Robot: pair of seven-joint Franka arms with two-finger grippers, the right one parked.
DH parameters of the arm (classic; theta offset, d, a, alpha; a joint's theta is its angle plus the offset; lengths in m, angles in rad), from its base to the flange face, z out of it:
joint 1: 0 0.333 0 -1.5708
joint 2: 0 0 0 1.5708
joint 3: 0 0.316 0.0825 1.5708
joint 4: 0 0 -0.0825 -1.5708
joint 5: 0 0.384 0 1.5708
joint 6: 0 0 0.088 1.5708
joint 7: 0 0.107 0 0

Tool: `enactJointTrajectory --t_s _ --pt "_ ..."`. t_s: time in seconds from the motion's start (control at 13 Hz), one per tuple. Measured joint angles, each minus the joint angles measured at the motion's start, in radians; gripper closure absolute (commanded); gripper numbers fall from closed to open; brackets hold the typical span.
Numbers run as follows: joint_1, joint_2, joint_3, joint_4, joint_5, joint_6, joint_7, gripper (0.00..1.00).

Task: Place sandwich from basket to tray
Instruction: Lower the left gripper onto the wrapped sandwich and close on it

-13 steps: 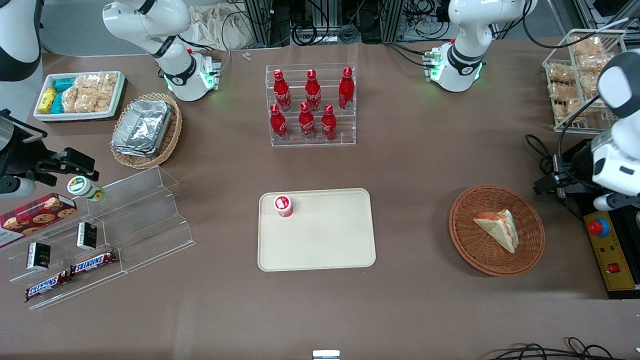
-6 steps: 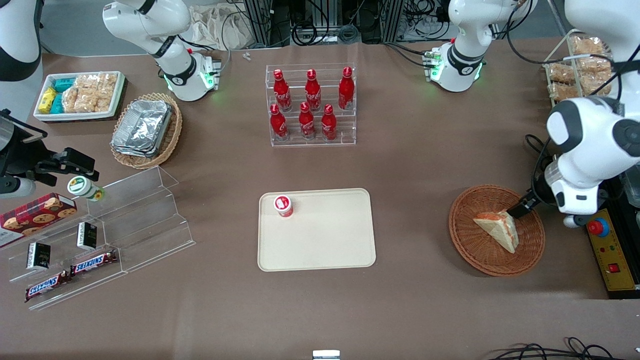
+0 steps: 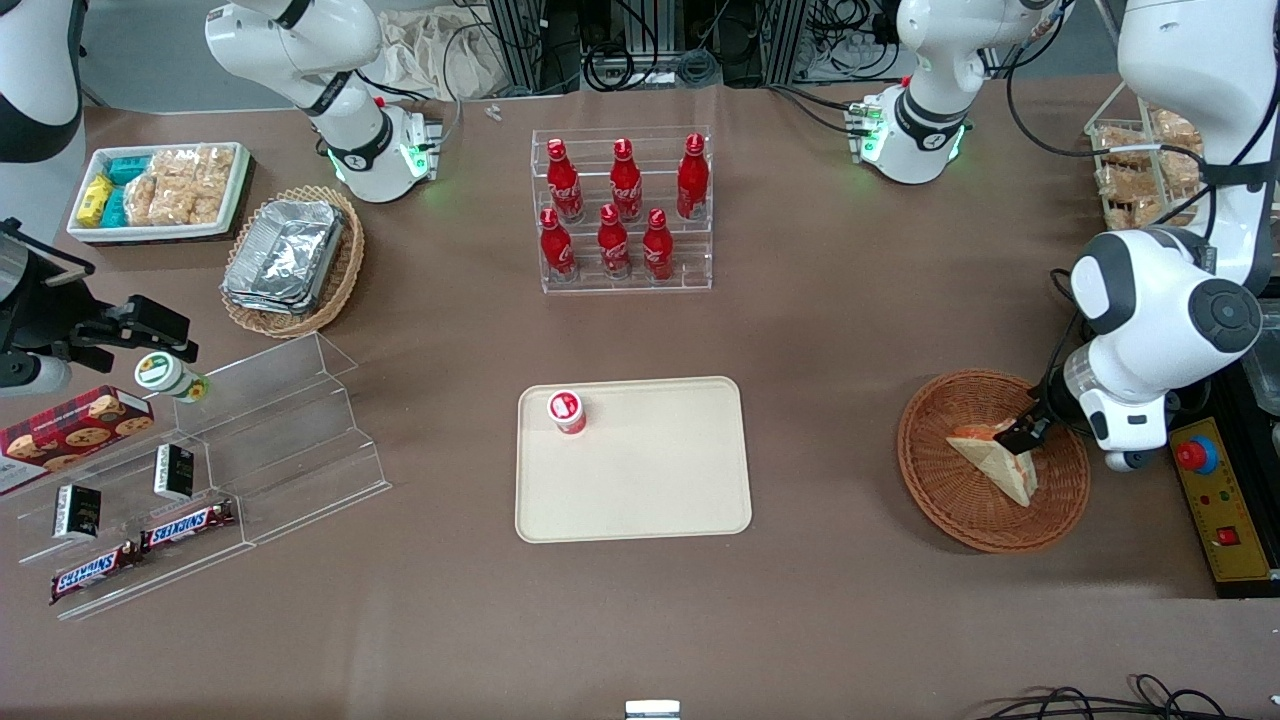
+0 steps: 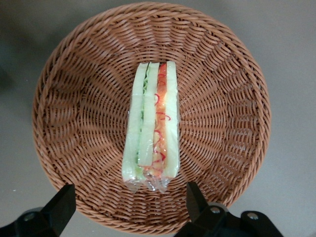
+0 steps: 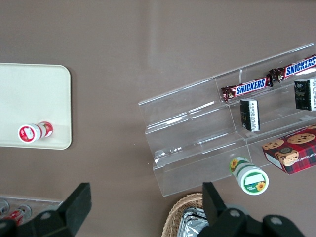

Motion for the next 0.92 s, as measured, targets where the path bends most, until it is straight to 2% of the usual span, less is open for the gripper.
enactJointTrajectory --t_s 0.69,0.77,0.92 --pt "0.0 0.085 0.0 0.007 0.003 0.092 -0.032 0.0" --pt "0.0 0.094 0.0 0.007 0.004 0.099 -0.032 0.15" --pt "0.0 0.119 0.0 0.007 0.007 0.125 -0.032 1.0"
